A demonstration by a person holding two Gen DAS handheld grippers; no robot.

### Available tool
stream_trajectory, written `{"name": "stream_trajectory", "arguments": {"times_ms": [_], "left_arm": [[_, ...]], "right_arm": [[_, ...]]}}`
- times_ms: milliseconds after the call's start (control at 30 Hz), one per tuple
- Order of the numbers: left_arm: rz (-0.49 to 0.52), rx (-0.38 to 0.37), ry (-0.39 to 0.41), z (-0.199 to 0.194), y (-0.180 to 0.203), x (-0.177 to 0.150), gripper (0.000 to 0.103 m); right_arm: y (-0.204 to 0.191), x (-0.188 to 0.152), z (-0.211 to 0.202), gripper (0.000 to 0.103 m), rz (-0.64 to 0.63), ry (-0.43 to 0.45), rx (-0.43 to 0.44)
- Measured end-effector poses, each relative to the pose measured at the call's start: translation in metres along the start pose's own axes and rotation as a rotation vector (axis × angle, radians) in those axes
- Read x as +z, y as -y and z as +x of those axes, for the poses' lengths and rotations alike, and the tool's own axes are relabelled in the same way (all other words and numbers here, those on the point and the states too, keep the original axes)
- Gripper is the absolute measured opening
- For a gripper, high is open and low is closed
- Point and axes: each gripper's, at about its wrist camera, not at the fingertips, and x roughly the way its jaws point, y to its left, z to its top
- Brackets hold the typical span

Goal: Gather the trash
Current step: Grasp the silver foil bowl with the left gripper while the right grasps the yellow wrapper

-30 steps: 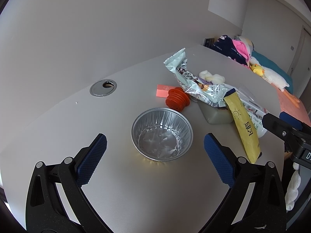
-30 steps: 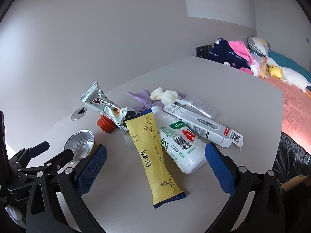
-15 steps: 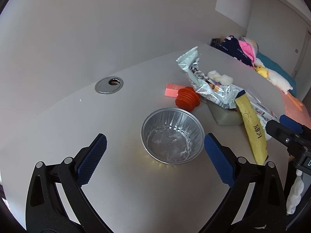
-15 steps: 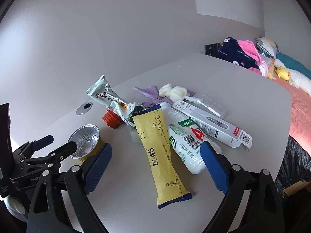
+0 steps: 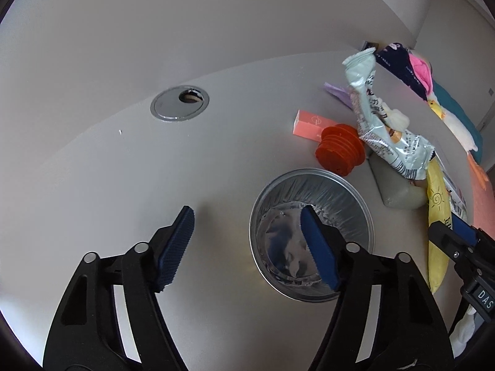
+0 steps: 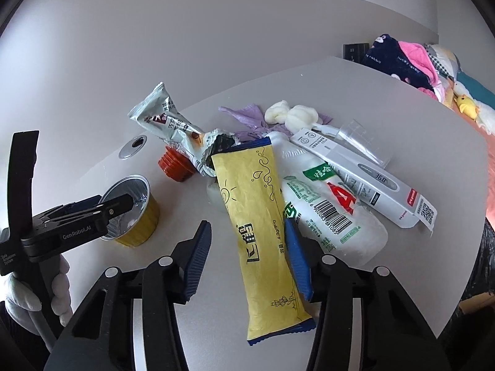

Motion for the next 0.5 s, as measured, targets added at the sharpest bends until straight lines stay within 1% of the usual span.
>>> {"name": "stream_trajectory", "arguments": {"times_ms": [33, 67, 133, 167, 200, 233, 267, 300, 333, 367, 400, 500], "left_arm": [[0.004, 0.017, 0.014, -0.001, 0.001, 0.000, 0.063], [0.008, 0.029, 0.009, -0.001, 0.002, -0.001, 0.060], [0.008, 0.030, 0.002, -0.002, 0.003, -0.001, 0.058], [0.006, 0.026, 0.000, -0.002, 0.003, -0.001, 0.057], [0.004, 0.023, 0.000, -0.002, 0.003, 0.000, 0.053], [0.005, 0.024, 0.004, -0.002, 0.003, 0.001, 0.049], [0.007, 0.027, 0.010, -0.002, 0.003, 0.000, 0.040], [0.006, 0.020, 0.017, -0.003, 0.002, -0.001, 0.032], [0.005, 0.007, 0.023, -0.004, 0.002, -0.002, 0.027], [0.009, -0.004, 0.030, -0.004, 0.002, -0.003, 0.020], [0.019, -0.006, 0.040, -0.005, 0.003, -0.004, 0.017], [0.043, -0.025, 0.077, -0.011, 0.008, -0.006, 0.014]], "right_arm": [[0.000, -0.001, 0.002, 0.045, -0.001, -0.007, 0.000], [0.001, -0.001, 0.004, 0.043, -0.001, -0.014, 0.001], [0.002, -0.003, 0.007, 0.032, 0.005, -0.027, 0.012], [0.003, -0.004, 0.008, 0.030, 0.009, -0.031, 0.014], [0.003, -0.004, 0.008, 0.028, 0.009, -0.029, 0.013], [0.003, -0.005, 0.007, 0.024, 0.010, -0.026, 0.013], [0.003, -0.005, 0.007, 0.022, 0.011, -0.025, 0.020], [0.004, -0.005, 0.005, 0.021, 0.014, -0.024, 0.030], [0.004, -0.006, 0.003, 0.021, 0.016, -0.018, 0.041], [0.004, -0.006, 0.001, 0.020, 0.016, -0.012, 0.047], [0.003, -0.007, -0.002, 0.020, 0.014, -0.005, 0.054], [0.003, -0.007, -0.010, 0.020, 0.018, 0.014, 0.076]]}}
